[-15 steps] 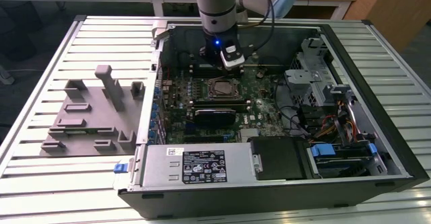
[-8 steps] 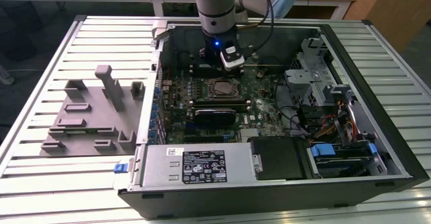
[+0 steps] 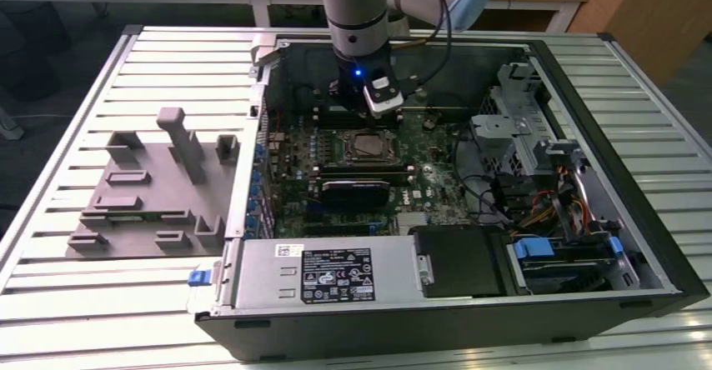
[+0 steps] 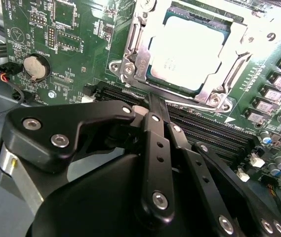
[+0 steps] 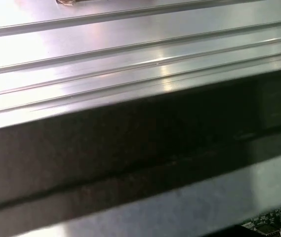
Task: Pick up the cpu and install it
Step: 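Install the first cpu locking lever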
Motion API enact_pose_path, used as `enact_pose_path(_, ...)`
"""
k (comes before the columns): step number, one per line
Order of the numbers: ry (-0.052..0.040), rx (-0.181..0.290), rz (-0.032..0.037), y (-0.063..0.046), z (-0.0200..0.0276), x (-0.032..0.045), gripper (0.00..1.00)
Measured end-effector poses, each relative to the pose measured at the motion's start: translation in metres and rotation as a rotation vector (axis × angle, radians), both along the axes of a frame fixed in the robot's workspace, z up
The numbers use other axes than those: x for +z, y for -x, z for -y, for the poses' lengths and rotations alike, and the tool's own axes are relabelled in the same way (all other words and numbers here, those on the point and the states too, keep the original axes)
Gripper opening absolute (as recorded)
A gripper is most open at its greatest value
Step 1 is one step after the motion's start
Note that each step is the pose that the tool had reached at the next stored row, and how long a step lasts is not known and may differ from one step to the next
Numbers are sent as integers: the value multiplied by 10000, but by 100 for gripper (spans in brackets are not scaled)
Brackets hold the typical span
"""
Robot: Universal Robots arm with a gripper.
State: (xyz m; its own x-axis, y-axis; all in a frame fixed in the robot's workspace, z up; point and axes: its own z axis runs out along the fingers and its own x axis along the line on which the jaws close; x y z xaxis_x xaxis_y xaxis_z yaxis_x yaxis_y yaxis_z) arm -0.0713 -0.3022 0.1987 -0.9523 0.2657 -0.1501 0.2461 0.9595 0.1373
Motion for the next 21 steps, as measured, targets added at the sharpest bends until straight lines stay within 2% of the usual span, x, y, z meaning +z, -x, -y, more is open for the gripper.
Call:
enact_pose_path(9, 9, -298, 3, 0, -30, -9, 11)
enact_pose_path(21, 27, -888, 3, 24, -31, -36, 11)
